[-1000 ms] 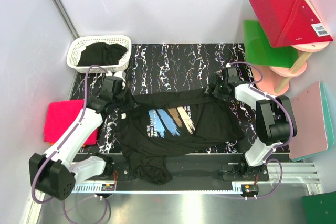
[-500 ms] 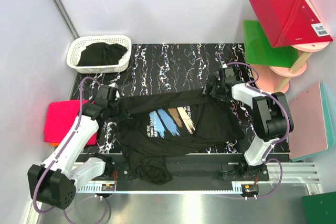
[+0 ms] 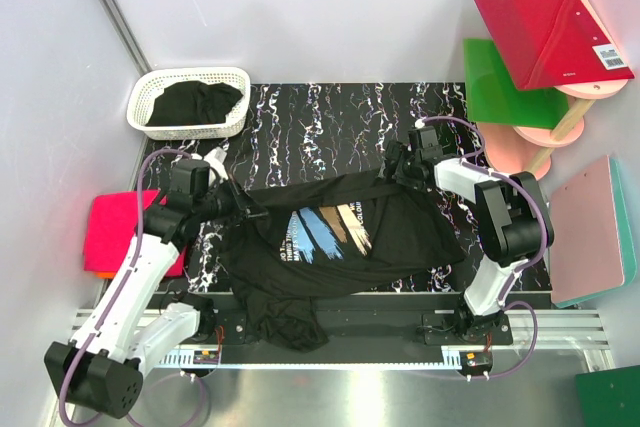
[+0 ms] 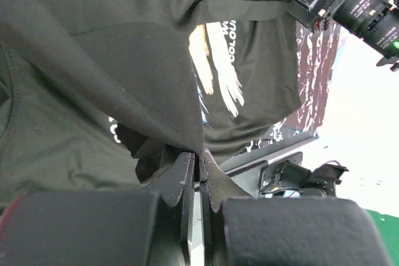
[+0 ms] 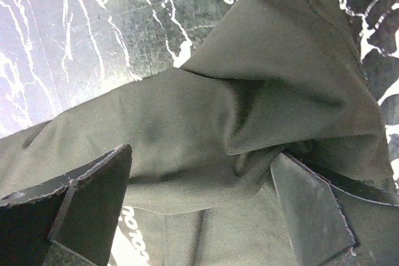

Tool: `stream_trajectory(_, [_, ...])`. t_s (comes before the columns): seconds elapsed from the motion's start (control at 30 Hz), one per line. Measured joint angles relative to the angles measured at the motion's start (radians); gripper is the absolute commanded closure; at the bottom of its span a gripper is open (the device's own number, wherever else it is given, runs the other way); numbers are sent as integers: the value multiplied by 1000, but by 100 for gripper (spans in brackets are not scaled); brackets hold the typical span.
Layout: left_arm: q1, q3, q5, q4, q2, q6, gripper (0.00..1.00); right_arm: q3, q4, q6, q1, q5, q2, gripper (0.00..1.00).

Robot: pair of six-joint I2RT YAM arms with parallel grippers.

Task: Fold and stack the t-shirts
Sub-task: Fold the flattened tshirt in 1/3 of the way

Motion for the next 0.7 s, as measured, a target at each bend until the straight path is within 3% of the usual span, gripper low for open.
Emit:
stream_trajectory(0.23, [1, -130, -46, -68, -35, -4, 91, 2, 8, -1, 4, 0, 3, 0])
stream_trajectory(0.3, [1, -182, -81, -112, -50, -7, 77, 2, 8, -1, 4, 0, 3, 0])
stream_trajectory(0.33, [1, -202, -102, -145, -68, -10, 65, 2, 8, -1, 4, 0, 3, 0])
stream_trajectory(0.43, [2, -215, -181, -227, -131, -22, 13, 2, 8, -1, 4, 0, 4, 0])
stream_trajectory(0.47, [2, -213, -215, -247, -157, -30, 1, 3, 8, -1, 4, 0, 4, 0])
stream_trajectory(0.7, [7, -185, -359, -289, -312, -74, 2, 8, 8, -1, 16, 1, 7, 0])
